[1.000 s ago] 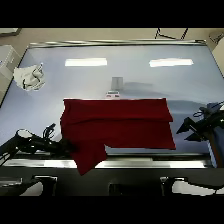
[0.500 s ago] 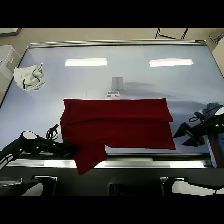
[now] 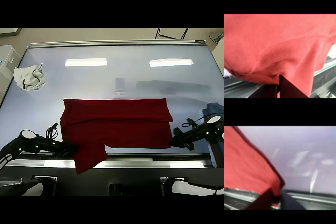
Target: Fold the clothes and pants, and hang the long-sleeved shirts on hangers.
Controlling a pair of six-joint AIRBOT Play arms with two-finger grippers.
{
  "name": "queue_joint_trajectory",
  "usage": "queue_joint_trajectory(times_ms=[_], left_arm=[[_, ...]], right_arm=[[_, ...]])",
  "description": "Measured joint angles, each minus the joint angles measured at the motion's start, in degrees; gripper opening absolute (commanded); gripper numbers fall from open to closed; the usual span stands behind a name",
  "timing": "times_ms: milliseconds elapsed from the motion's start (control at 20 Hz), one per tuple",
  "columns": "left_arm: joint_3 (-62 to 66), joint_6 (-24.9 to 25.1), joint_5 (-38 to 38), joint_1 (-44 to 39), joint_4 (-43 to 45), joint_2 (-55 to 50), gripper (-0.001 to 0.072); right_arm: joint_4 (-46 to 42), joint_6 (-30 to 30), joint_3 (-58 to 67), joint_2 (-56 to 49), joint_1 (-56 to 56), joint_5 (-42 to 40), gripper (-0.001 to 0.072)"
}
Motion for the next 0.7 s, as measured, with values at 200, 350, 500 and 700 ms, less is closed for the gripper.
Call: queue_joint_trajectory(times_ms=[200, 350, 500, 700], left_arm=[[5.18, -0.02, -1.62, 0.68, 1.90, 0.76, 0.0018], [13.51, -1.14, -3.32, 2.10, 2.73, 0.87, 0.0019], [22.95, -2.32, -2.12, 2.78, 3.04, -1.77, 0.0018], [36.04, -4.26, -1.29, 3.10, 3.13, -10.64, 0.0018]], right_arm=[[1.88, -2.21, 1.95, 0.63, 0.04, 0.11, 0.0047], [5.42, -1.92, 6.95, 1.84, 0.44, 1.62, 0.0046], [6.38, 0.85, 13.49, 1.79, 3.93, -0.46, 0.0047], [5.16, 5.68, 22.95, -2.29, 10.47, -7.37, 0.0047]])
